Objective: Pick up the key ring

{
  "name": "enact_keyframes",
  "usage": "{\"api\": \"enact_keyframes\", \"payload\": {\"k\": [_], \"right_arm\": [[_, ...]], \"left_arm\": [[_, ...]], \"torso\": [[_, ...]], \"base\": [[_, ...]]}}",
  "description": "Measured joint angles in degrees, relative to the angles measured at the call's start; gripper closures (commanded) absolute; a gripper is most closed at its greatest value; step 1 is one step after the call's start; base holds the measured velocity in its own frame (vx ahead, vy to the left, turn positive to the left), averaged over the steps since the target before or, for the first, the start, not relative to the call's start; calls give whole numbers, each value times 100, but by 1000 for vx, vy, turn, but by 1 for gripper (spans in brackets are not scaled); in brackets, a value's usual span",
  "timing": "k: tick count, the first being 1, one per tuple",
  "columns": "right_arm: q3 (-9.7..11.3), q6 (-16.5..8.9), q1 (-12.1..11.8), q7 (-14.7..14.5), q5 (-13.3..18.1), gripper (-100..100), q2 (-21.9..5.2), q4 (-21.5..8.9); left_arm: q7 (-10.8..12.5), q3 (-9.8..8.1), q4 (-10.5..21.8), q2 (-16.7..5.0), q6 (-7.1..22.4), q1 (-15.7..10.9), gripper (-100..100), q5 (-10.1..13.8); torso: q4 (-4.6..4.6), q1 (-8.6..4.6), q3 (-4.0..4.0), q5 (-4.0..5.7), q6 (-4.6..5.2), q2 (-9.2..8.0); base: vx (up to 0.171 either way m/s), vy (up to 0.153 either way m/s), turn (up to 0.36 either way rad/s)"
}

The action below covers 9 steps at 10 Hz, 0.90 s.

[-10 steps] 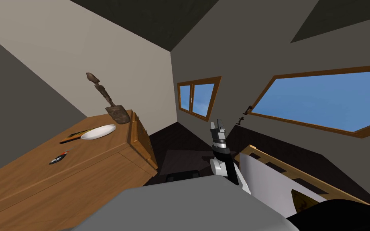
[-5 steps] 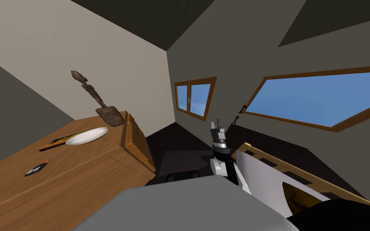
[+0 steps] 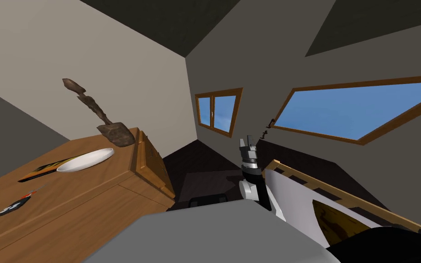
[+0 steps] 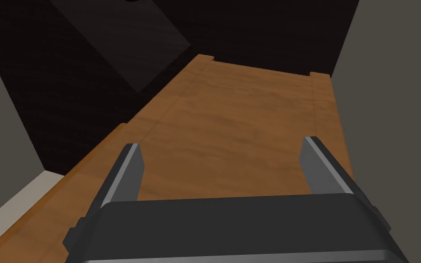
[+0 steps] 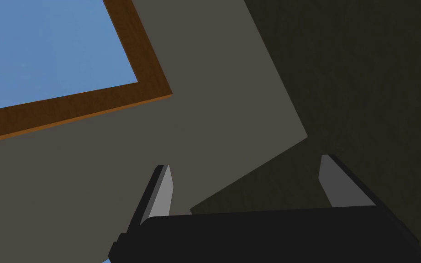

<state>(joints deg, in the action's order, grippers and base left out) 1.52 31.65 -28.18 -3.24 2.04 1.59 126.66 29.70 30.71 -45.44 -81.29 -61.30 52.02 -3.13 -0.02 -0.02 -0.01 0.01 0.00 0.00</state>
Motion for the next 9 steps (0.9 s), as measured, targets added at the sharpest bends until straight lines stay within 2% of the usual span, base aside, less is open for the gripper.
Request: {"api": "enact_keyframes", "payload": {"k": [2, 3, 4, 5, 6, 7, 8, 9], "right_arm": [[0, 0, 0, 0, 0, 0, 0, 0], [0, 0, 1, 0, 0, 0, 0, 0], [0, 0, 1, 0, 0, 0, 0, 0], [0, 0, 0, 0, 0, 0, 0, 0], [0, 0, 0, 0, 0, 0, 0, 0], [0, 0, 0, 0, 0, 0, 0, 0], [0, 0, 0, 0, 0, 0, 0, 0], [0, 0, 0, 0, 0, 0, -1, 0]], "left_arm": [[45, 89, 304, 36, -109, -140, -100, -74], [111, 210, 505, -114, -236, -139, -100, -70], [206, 313, 469, -414, -317, 44, -100, 52], [271, 437, 616, -469, -402, -55, -100, 5], [298, 487, 764, -486, -464, -104, -100, -23], [330, 562, 818, -675, -549, 5, -100, 63], [368, 647, 995, -706, -646, -70, -100, 30], [388, 698, 840, -939, -621, 144, -100, 196]], "torso": [[-2, 3, -4, -2, -3, -7], [0, 3, -1, 1, 4, -2], [1, 5, 3, 1, 5, 4], [0, 9, 1, -4, -2, 2], [-1, 7, -1, -3, -4, -1], [0, 8, 1, -1, 3, 1], [0, 11, 0, -4, -2, 1], [1, 14, 3, -3, 2, 5]], "base": [[1, -1, -63], [13, 10, -234], [11, 19, -71], [6, 9, 27], [10, 15, -122], [8, 24, -89], [20, 35, -115], [17, 43, -81]]}}
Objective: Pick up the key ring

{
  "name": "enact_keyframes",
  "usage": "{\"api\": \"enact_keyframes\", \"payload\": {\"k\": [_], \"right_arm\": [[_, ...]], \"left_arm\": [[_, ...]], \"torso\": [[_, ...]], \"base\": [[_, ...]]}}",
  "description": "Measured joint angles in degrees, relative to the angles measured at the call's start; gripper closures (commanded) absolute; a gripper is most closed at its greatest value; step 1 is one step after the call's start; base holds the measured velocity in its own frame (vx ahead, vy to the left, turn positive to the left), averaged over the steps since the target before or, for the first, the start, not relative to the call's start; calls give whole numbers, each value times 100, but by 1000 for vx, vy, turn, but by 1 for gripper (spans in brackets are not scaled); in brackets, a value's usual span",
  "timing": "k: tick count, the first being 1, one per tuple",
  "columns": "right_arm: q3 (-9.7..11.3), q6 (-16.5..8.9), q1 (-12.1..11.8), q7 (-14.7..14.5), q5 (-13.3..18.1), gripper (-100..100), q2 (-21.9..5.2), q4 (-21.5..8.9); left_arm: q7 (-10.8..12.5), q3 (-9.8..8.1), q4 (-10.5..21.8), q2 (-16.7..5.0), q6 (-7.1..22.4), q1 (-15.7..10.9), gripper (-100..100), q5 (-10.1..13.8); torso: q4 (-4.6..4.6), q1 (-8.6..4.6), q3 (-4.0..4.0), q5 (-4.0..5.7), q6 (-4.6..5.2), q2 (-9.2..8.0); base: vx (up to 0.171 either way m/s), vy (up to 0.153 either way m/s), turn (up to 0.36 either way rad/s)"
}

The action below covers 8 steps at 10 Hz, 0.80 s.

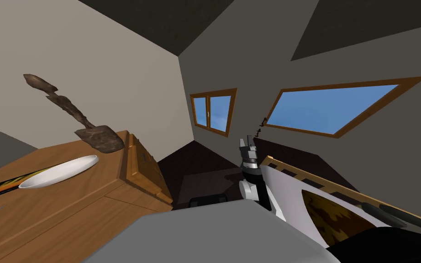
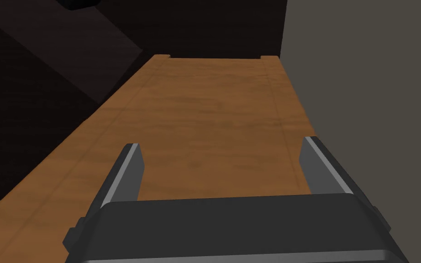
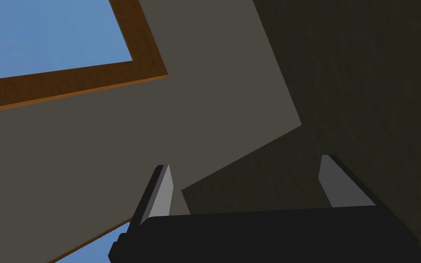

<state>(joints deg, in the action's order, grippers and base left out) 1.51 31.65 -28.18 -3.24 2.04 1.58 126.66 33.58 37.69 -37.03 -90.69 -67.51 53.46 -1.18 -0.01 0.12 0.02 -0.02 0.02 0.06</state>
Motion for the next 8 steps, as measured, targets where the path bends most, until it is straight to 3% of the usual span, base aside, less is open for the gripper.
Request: {"api": "enact_keyframes", "payload": {"k": [3, 4, 5, 8], "right_arm": [[0, 0, 0, 0, 0, 0, 0, 0], [0, 0, 0, 0, 0, 0, 0, 0], [0, 0, 0, 0, 0, 0, -1, 0], [0, 0, 0, 0, 0, 0, 0, 0]], "left_arm": [[116, 185, 474, 53, -259, -334, -100, -198], [156, 291, 670, 3, -356, -395, -100, -214], [194, 364, 611, -248, -399, -211, -100, -30], [310, 578, 982, -307, -621, -468, -100, -127]], "torso": [[-3, -8, -6, -1, -6, -10], [-1, 0, -2, -1, 0, -4], [3, 16, 6, -3, 2, 11], [1, 13, 2, -5, 1, 5]], "base": [[7, 20, -33], [53, 86, -189], [29, 92, -106], [31, 81, -125]]}}
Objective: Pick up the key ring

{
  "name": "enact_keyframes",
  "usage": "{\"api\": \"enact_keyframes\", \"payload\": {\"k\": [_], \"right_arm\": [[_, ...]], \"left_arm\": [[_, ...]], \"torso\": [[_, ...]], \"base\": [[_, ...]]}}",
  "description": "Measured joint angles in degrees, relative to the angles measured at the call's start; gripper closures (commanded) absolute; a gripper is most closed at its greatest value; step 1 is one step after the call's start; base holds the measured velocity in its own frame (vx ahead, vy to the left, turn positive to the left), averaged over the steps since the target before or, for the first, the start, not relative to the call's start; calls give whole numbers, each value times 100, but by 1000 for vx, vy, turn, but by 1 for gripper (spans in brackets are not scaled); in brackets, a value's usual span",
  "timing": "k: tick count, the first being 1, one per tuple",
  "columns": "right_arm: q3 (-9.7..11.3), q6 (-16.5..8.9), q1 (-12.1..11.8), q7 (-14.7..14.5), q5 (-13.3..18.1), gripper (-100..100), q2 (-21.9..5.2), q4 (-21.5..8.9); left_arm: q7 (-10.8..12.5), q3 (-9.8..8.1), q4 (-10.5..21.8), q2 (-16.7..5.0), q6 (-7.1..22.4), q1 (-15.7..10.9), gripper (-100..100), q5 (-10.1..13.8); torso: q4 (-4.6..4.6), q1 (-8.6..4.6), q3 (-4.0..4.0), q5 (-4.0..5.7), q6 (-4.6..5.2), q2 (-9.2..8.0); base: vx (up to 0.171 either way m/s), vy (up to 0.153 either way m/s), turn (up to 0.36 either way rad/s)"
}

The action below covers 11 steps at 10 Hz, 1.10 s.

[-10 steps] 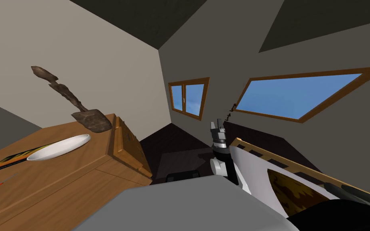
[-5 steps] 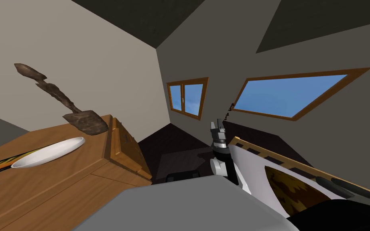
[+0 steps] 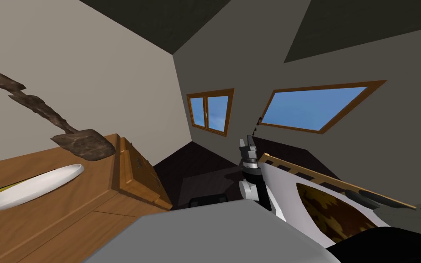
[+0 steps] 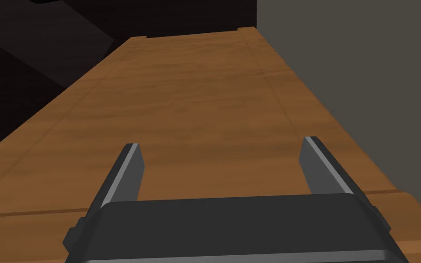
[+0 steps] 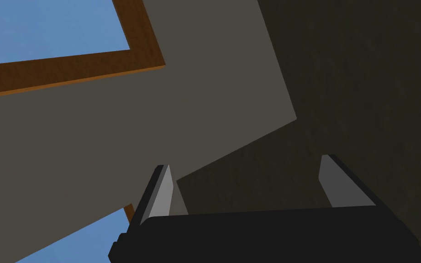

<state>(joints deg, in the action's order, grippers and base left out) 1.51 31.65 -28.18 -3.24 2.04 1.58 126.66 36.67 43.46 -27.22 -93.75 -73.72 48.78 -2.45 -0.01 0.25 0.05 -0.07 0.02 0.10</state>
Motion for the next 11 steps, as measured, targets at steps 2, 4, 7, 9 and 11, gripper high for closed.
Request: {"api": "enact_keyframes", "payload": {"k": [2, 4, 7, 9, 11], "right_arm": [[-1, 0, -1, 0, 0, 0, -1, 0], [0, 0, 0, 0, 0, 0, 0, 0], [-2, 0, -2, 0, 0, 0, -1, 0], [-2, 0, -2, 0, 0, 0, -1, 0], [0, 0, -1, 0, 0, 0, 0, 0]], "left_arm": [[55, 112, -34, -238, -57, 102, -100, 203], [111, 235, 280, -160, -221, -181, -100, 51], [186, 388, 397, -312, -373, -318, -100, 201], [247, 495, 642, -259, -552, -600, -100, 139], [236, 493, 554, -295, -491, -563, 0, 207]], "torso": [[1, 22, 4, -8, -7, 7], [0, 7, 1, -3, -2, 2], [4, 51, 12, -18, -6, 20], [8, 39, 20, -12, -4, 32], [-1, -10, -1, -2, -9, -1]], "base": [[29, 90, -22], [54, 119, -180], [92, 208, -154], [50, 132, -60], [1, 20, -1]]}}
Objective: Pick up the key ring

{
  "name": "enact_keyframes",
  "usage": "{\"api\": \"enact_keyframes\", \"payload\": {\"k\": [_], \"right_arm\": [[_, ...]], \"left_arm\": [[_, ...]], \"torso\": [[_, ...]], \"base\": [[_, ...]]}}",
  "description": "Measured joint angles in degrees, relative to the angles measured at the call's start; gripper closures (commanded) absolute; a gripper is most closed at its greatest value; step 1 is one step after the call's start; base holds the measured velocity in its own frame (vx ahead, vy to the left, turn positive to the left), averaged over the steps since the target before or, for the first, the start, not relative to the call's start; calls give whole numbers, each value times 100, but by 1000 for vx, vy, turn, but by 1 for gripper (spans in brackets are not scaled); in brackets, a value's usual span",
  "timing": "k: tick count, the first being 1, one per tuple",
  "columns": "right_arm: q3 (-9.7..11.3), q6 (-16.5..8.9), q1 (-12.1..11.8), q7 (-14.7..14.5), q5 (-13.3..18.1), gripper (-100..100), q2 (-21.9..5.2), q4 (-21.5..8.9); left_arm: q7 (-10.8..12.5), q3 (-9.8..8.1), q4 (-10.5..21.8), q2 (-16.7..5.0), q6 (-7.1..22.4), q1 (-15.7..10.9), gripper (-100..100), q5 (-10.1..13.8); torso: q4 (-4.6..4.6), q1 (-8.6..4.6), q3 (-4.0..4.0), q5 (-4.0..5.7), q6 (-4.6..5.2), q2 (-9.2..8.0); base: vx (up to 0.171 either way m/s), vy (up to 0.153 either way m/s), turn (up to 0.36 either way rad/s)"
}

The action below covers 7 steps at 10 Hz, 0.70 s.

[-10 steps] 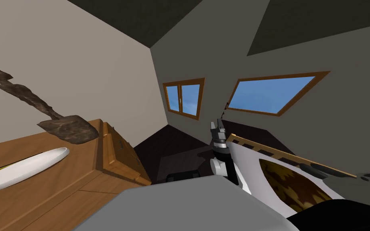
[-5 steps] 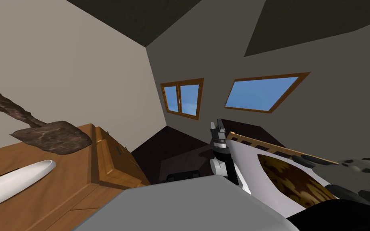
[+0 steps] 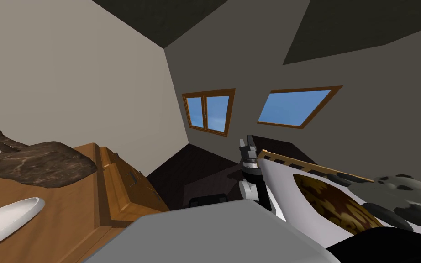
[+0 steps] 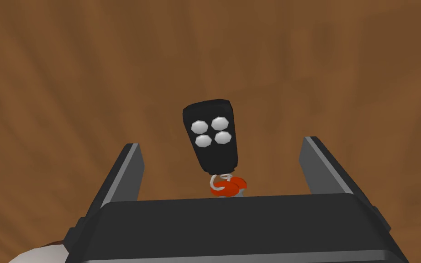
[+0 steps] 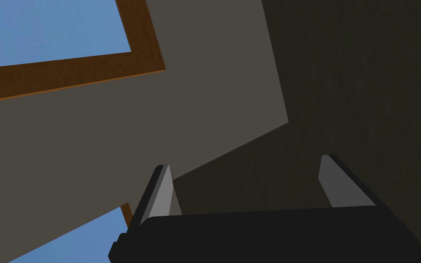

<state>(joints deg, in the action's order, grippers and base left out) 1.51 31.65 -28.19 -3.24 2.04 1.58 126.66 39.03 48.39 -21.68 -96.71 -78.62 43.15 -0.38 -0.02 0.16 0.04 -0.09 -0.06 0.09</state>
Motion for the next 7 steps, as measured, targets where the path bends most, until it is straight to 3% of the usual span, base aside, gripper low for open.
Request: {"api": "enact_keyframes", "payload": {"k": [1, 2, 3, 4, 5, 7], "right_arm": [[0, 0, 0, 0, 0, 0, 0, 0], [1, 0, 1, 0, 0, 0, 1, 0], [0, 0, 0, 0, 0, 0, 0, 0], [1, 0, 0, 0, 0, 0, 1, 0], [0, 0, 0, 0, 0, 0, 1, 0], [0, 0, 0, 0, 0, 0, 1, 0]], "left_arm": [[0, 0, 0, 0, 0, 0, -100, 0], [31, 50, 290, 225, -64, -308, -100, -257], [9, -5, 56, 169, 56, -74, -100, -104], [-21, -25, 6, 233, 168, -27, -100, -71], [-26, -25, 10, 244, 185, -30, 100, -74], [-19, -25, 9, 244, 180, -29, 100, -72]], "torso": [[-1, -14, -2, 4, -1, -4], [-2, -17, -4, 3, 2, -6], [-2, -20, -4, 7, -1, -7], [-2, -21, -5, 6, 0, -8], [-2, -22, -5, 7, -1, -8], [-2, -18, -6, 5, 1, -9]], "base": [[-1, 4, -95], [-2, 2, -45], [-3, 1, -54], [-2, 0, -13], [0, 0, 0], [0, 0, 0]]}}
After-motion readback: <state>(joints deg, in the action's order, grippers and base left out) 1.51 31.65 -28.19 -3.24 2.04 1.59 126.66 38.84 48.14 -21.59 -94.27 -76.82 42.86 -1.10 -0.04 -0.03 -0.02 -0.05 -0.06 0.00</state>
